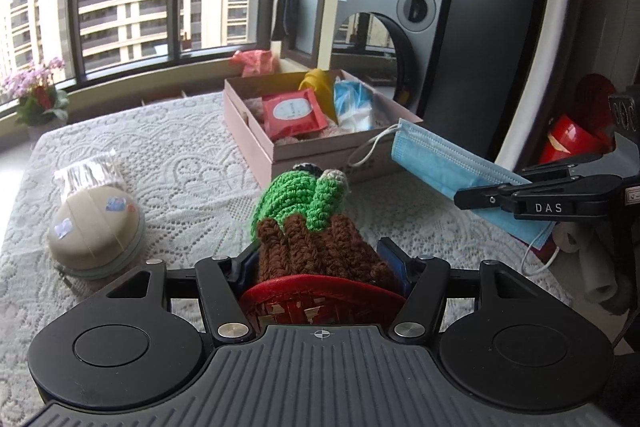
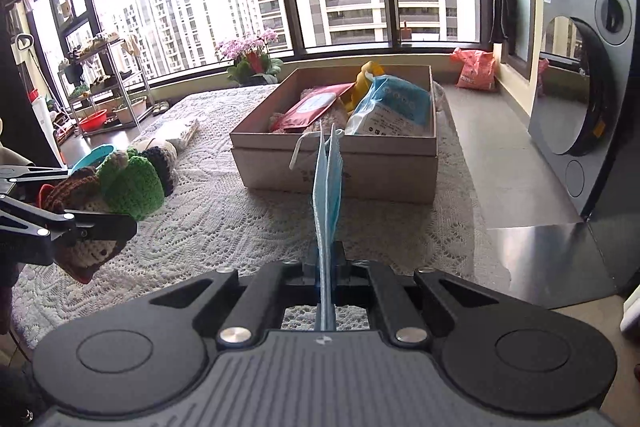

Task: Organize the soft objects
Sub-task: 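Lower the crochet toy into the box with the left while the right releases the mask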

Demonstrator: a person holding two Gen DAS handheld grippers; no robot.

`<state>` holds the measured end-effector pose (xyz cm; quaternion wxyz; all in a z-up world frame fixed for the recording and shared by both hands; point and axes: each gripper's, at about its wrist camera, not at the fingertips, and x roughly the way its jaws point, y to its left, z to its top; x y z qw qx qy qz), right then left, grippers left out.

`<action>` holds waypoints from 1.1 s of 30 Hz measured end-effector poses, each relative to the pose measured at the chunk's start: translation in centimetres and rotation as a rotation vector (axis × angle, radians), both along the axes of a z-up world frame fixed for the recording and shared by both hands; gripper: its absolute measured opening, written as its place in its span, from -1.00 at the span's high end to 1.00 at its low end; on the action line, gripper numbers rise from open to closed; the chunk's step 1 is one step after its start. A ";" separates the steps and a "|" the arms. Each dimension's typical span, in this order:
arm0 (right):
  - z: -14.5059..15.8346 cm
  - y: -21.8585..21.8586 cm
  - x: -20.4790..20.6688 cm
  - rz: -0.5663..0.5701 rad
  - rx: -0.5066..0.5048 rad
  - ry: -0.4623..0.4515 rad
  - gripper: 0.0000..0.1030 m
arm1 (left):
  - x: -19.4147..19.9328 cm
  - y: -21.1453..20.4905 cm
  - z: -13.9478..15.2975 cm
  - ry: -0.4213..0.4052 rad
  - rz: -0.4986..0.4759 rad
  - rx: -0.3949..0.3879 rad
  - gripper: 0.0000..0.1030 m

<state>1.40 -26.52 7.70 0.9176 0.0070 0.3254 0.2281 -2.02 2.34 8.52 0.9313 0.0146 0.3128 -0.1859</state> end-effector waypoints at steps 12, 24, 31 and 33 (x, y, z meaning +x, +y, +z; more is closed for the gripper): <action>0.8 -1.1 0.1 -0.068 0.009 -0.075 0.92 | 19.7 -4.3 2.3 -0.052 0.044 -0.224 -0.29; -0.9 -1.5 1.0 -0.090 0.011 -0.040 0.92 | 18.6 -3.9 4.9 -0.122 0.067 -0.140 -0.15; 2.0 -1.7 2.5 -0.109 0.016 -0.103 0.92 | 17.5 -5.6 -0.2 -0.036 -0.004 -0.026 0.35; 4.1 -1.9 3.7 -0.117 0.035 -0.132 0.92 | 17.8 -5.7 -0.5 -0.053 0.003 -0.025 0.32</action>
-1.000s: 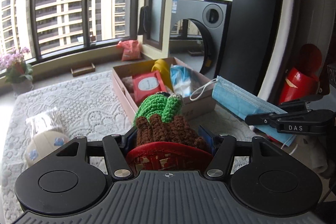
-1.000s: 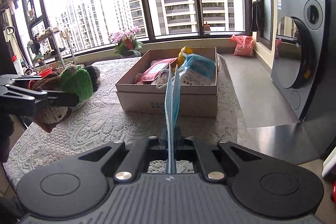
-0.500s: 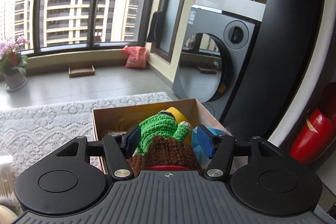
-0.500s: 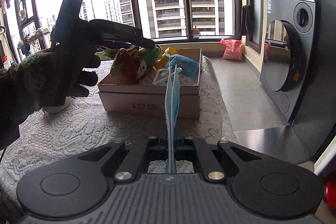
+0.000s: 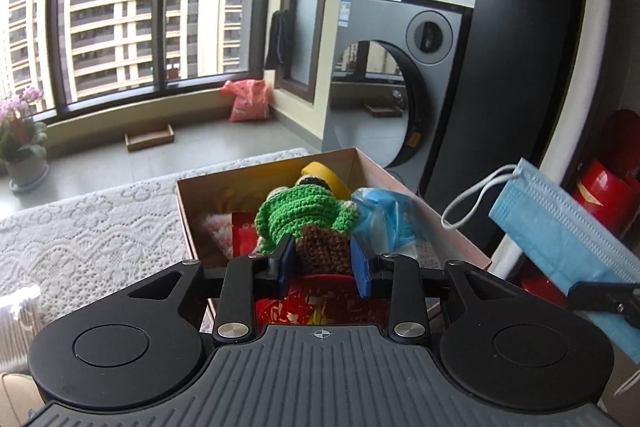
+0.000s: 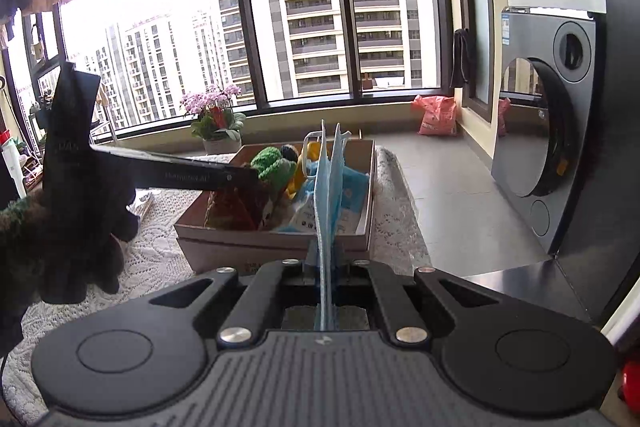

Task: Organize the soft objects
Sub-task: 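Lower the crochet toy into the box with the left while the right releases the mask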

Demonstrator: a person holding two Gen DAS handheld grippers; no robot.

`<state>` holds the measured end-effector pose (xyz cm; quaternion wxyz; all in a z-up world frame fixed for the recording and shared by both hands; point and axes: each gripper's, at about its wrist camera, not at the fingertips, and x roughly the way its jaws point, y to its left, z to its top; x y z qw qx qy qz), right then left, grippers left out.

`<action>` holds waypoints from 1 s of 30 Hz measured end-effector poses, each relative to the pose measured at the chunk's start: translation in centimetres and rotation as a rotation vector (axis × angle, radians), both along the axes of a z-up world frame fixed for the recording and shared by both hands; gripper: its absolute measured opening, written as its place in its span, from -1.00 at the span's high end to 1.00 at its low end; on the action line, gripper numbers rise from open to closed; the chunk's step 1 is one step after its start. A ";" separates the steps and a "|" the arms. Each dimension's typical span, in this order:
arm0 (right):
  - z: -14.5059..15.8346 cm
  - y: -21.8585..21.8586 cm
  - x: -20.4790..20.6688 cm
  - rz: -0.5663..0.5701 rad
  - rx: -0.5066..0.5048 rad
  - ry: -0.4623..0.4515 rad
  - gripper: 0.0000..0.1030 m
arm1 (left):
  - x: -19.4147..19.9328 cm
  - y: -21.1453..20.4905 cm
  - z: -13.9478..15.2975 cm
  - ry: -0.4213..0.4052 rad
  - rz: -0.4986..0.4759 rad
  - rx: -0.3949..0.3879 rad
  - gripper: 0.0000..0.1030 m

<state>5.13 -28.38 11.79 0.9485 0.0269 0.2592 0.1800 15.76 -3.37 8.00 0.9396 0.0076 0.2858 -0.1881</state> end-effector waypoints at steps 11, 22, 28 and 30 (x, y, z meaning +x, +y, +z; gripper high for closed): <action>2.6 5.0 13.6 0.061 0.182 0.115 0.92 | -0.3 1.2 -0.5 -0.041 0.035 0.013 0.18; -1.2 9.3 14.6 0.107 -0.031 0.096 0.26 | -1.2 5.2 -1.0 -0.032 0.069 -0.122 0.23; -0.9 9.0 13.6 0.118 -0.087 0.162 0.92 | -1.5 5.3 -1.1 -0.036 0.084 -0.147 0.24; -2.5 8.9 15.1 0.102 -0.043 0.257 0.93 | -1.6 5.4 -1.1 -0.034 0.086 -0.162 0.24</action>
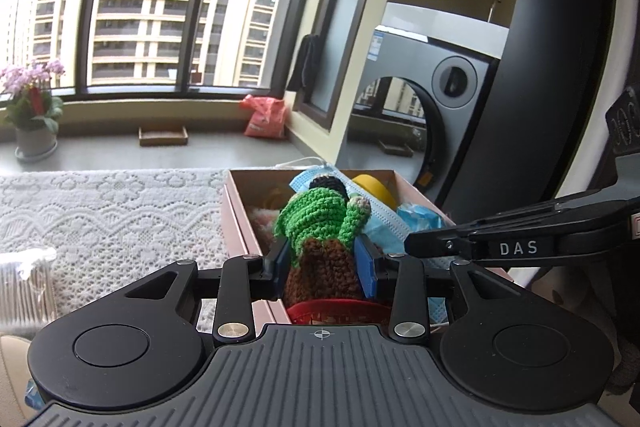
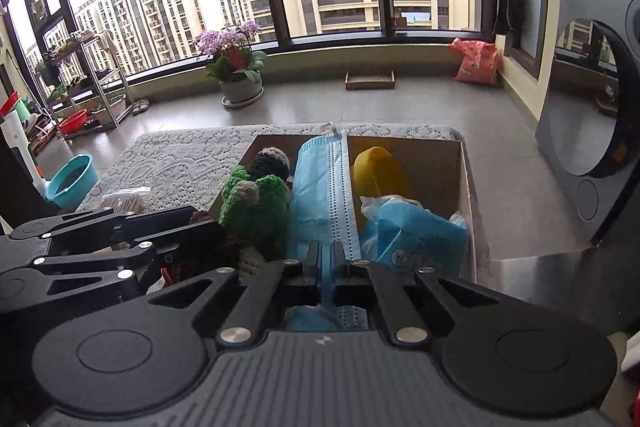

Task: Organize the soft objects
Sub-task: 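Lower the crochet toy into the box with the left while the right releases the mask, then grasp the beige round case with the left gripper while the right grasps the swab bag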

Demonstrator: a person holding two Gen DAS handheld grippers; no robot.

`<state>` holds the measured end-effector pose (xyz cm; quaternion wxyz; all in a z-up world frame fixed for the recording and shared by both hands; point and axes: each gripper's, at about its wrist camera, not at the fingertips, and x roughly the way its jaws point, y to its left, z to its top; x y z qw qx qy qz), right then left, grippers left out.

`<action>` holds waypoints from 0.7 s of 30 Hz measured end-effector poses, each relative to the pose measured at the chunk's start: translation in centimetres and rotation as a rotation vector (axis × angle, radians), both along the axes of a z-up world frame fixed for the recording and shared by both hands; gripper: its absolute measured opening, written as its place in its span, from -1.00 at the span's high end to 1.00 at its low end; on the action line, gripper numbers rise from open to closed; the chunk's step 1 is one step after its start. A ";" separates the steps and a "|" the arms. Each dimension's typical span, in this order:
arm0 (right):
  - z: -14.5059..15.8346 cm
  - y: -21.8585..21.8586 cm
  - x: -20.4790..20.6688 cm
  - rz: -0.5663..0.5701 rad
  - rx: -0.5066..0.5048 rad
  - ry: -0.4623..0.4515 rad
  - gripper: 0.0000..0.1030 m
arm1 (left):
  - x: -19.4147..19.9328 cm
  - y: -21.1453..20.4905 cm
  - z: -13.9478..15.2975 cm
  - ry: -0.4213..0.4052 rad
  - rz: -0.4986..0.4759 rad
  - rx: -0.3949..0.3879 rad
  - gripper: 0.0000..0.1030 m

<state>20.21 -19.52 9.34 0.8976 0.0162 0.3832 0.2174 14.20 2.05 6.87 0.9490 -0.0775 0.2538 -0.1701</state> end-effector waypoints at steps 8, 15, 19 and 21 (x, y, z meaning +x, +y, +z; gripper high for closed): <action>-2.2 1.6 1.4 0.010 -0.047 0.077 0.97 | -0.1 0.9 0.2 0.020 -0.007 -0.038 0.24; 1.9 0.6 -3.8 0.008 -0.124 -0.119 0.57 | -2.9 3.4 1.4 -0.012 0.052 -0.041 0.25; 4.3 1.3 -5.2 0.023 -0.089 -0.178 0.45 | -6.8 7.3 1.2 -0.043 0.149 -0.042 0.25; 5.2 2.8 -5.8 0.064 -0.066 -0.184 0.39 | -8.7 9.2 0.8 -0.047 0.220 -0.014 0.25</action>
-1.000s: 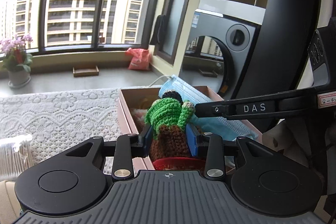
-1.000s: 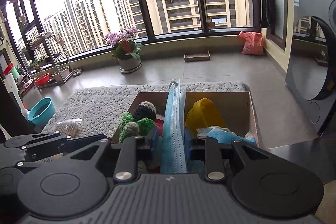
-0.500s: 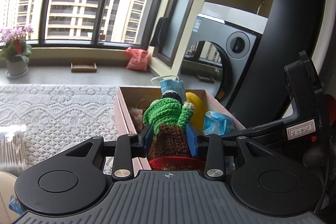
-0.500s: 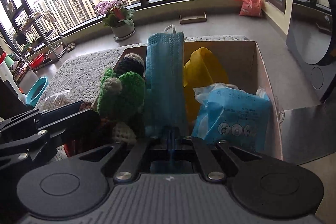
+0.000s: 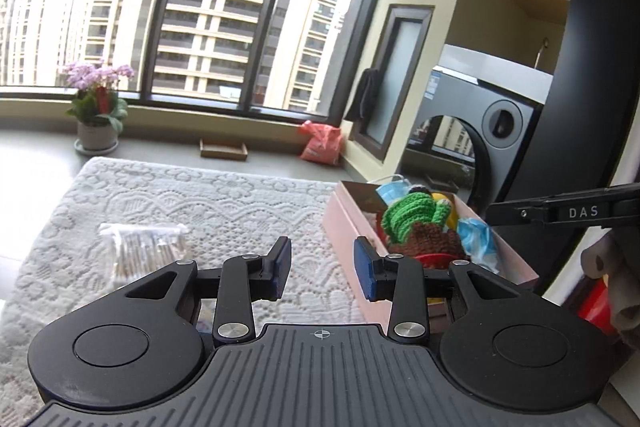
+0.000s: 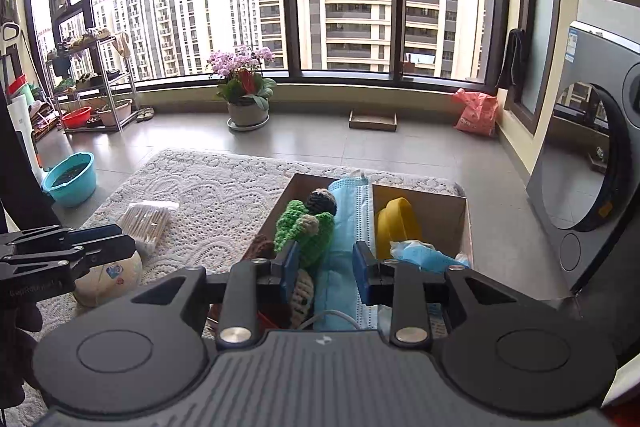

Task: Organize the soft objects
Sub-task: 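Grasp the beige round case with the left gripper while the right grasps the swab bag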

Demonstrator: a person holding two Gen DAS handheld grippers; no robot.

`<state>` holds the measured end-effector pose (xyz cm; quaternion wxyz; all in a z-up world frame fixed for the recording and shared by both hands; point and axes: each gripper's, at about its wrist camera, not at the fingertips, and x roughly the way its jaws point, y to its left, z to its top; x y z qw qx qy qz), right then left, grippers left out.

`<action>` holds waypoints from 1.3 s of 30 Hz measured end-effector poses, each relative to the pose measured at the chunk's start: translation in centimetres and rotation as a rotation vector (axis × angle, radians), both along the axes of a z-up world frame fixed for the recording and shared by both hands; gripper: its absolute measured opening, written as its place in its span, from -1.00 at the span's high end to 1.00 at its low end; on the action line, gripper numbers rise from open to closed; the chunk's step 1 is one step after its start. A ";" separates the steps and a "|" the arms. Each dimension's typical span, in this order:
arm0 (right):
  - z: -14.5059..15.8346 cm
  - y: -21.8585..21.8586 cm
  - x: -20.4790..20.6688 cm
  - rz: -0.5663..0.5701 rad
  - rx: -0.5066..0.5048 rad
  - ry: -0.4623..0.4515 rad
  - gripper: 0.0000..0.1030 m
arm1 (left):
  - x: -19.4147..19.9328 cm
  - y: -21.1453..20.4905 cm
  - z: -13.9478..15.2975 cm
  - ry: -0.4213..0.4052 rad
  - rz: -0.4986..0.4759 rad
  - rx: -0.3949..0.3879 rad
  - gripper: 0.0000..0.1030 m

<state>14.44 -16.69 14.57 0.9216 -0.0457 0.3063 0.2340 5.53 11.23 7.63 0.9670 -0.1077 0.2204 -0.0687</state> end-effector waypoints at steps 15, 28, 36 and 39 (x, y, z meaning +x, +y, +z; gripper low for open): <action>-4.3 22.4 4.5 0.259 0.028 0.316 -0.68 | -8.0 12.4 -6.0 0.067 0.322 -0.221 0.25; -8.8 27.2 7.4 0.210 -0.157 0.345 -0.35 | -9.4 12.9 -6.3 0.023 0.311 -0.283 0.25; -3.7 17.3 0.1 0.233 -0.107 0.144 -0.34 | -9.1 12.7 -6.2 0.046 0.291 -0.297 0.25; -3.1 12.4 -3.6 0.228 -0.103 0.115 -0.34 | -8.6 11.9 -5.8 0.053 0.236 -0.311 0.25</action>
